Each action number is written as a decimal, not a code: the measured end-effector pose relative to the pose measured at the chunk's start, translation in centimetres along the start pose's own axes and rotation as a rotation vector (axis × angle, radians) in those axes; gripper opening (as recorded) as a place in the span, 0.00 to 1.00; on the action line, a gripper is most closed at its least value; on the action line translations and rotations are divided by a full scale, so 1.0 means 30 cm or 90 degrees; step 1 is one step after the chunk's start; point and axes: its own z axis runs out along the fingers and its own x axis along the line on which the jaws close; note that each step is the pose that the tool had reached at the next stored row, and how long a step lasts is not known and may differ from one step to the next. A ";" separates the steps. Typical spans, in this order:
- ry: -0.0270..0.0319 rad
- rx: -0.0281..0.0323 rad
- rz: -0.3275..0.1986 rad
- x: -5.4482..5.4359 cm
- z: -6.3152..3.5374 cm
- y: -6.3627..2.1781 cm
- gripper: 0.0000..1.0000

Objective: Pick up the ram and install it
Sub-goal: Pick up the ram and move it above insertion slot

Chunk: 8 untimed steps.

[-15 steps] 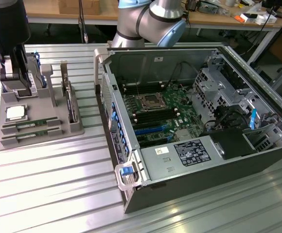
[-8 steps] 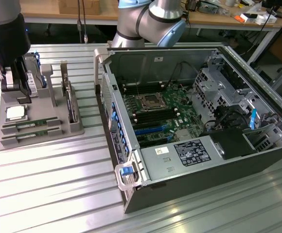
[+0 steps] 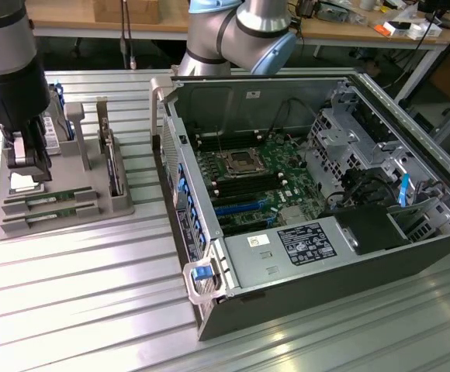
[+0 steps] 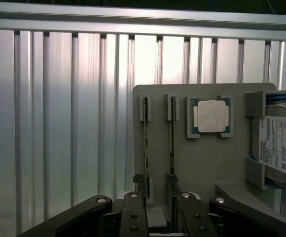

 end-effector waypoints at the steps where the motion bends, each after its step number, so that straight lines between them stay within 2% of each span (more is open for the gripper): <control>1: 0.0000 0.0000 0.000 0.001 0.022 0.003 0.30; 8: 0.0000 -0.0001 0.000 0.021 0.108 -0.002 0.30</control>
